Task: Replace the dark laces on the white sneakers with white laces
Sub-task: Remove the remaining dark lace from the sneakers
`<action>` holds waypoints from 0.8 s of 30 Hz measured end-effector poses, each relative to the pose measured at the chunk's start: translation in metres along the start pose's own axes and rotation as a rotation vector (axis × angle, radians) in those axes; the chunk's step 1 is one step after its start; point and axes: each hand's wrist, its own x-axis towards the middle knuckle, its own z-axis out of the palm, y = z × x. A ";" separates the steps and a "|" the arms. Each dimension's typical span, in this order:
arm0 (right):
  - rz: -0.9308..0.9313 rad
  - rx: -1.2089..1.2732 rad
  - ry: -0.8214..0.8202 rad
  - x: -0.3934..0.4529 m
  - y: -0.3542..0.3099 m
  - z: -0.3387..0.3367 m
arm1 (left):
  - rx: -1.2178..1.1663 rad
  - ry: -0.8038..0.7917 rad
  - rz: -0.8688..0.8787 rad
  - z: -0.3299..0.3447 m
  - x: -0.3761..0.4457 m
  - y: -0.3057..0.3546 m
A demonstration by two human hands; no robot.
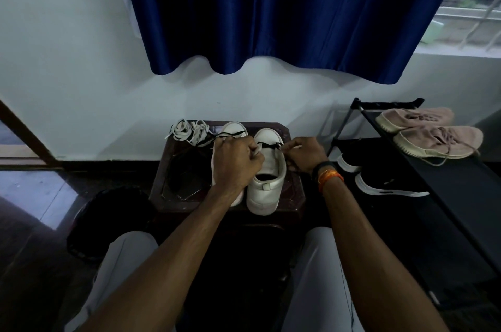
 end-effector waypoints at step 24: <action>-0.144 0.054 0.186 -0.018 -0.001 -0.001 | 0.426 -0.262 0.189 0.005 0.044 0.021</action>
